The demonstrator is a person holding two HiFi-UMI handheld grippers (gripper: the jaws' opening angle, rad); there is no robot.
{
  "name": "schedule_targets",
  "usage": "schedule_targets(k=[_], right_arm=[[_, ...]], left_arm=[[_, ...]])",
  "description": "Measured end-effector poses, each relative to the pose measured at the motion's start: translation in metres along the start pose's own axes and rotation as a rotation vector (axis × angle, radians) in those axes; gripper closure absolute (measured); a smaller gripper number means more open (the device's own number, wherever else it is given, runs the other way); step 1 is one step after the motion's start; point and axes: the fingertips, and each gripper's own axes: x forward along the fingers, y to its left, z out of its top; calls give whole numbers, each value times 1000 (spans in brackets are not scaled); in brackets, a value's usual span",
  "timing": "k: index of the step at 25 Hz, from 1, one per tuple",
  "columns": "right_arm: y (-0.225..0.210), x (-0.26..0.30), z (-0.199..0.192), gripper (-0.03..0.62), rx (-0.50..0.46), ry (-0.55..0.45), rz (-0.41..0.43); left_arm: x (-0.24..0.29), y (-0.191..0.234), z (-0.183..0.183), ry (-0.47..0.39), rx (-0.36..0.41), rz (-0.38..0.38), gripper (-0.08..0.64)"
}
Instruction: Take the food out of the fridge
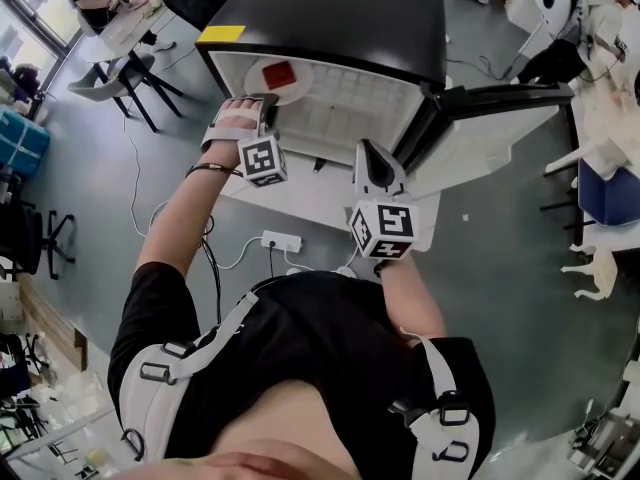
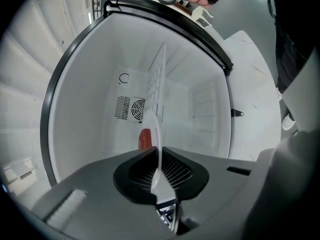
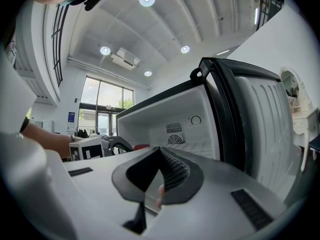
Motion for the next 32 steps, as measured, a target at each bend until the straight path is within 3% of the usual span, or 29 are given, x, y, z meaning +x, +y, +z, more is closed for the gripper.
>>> schedule_targets(k=[5, 11, 20, 28, 32], right_arm=[[4, 0, -1, 584, 0, 3, 11], [3, 4, -7, 584, 126, 29, 39], [2, 16, -5, 584, 106, 17, 50], [20, 31, -5, 584, 129, 30, 102], [33, 37, 2, 584, 124, 13, 141]], left_arm=[[-10, 1, 3, -10, 19, 36, 543], [-21, -2, 10, -38, 23, 79, 546], [-49, -12, 11, -18, 77, 98, 545], [-93, -2, 11, -48, -1, 182, 546], [-122, -8, 7, -40, -11, 185, 546]])
